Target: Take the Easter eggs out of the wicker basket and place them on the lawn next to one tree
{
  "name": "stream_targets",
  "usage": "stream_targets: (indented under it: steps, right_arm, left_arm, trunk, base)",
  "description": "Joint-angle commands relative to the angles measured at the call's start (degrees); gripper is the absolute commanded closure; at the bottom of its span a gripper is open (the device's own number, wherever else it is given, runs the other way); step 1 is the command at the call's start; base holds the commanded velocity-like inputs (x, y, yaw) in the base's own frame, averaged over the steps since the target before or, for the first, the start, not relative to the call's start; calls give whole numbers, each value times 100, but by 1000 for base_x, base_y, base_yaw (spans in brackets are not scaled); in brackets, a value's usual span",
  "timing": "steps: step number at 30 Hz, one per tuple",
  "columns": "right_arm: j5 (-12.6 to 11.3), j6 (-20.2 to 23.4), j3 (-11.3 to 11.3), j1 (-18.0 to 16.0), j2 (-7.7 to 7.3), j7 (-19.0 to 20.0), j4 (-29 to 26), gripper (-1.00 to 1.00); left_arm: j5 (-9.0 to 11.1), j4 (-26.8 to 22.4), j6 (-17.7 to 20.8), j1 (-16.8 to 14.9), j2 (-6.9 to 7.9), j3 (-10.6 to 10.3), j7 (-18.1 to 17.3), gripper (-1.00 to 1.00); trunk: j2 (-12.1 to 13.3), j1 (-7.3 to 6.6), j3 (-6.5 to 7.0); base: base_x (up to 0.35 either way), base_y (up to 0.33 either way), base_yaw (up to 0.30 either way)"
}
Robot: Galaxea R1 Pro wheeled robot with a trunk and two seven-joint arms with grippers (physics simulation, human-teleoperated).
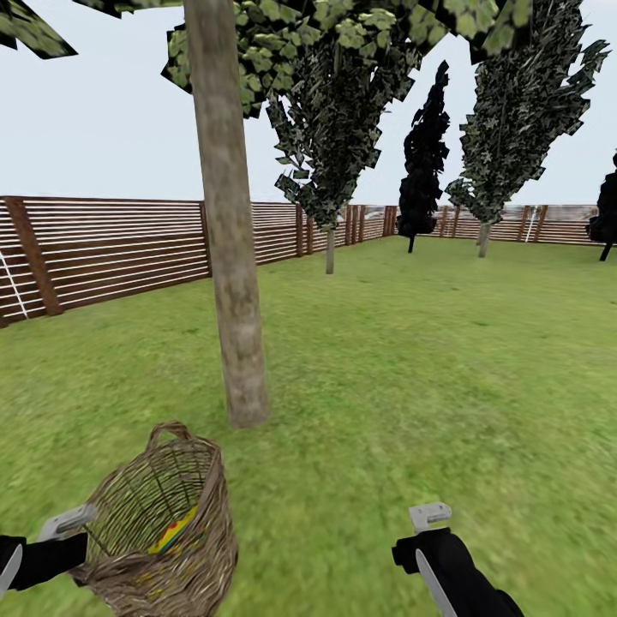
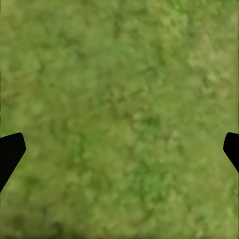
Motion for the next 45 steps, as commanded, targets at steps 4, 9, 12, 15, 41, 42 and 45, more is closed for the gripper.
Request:
stream_targets:
  steps: [4, 9, 12, 15, 41, 42, 45]
  right_arm:
    - [-61, 16, 16, -5, -5, -57, -1, -100]
    - [-63, 9, 11, -5, -6, -57, -1, -100]
    - [-63, 9, 11, -5, -9, -57, -3, -100]
    - [-63, 9, 11, -5, -12, -57, -5, -100]
    - [-54, 22, 11, -5, -13, -57, -5, -100]
    - [-54, 24, 11, -5, -13, -57, -5, -100]
    - [-54, 23, 11, -5, -9, -57, -5, -100]
  left_arm:
    - [41, -8, 44, -7, -16, 27, -24, 100]
    - [33, -8, 42, -6, -29, 27, -20, 100]
    - [32, -8, 42, -7, -80, 23, -12, 100]
    - [26, -8, 42, -7, -90, 19, -12, 100]
    - [23, 1, 42, -6, -120, 19, -3, 100]
    - [23, 1, 42, -6, -122, 19, -3, 100]
    - [23, -7, 42, -5, -158, 19, -3, 100]
  trunk:
    - [-165, 88, -78]
    - [-366, 198, -168]
    - [-486, 264, -222]
    - [-607, 330, -276]
    - [-1649, 901, -743]
    - [-1690, 923, -761]
    - [-1810, 989, -814]
  base:
    - [0, 0, 0]
    - [0, 0, 0]
    - [0, 0, 0]
    - [0, 0, 0]
    - [0, 0, 0]
    - [0, 0, 0]
    - [0, 0, 0]
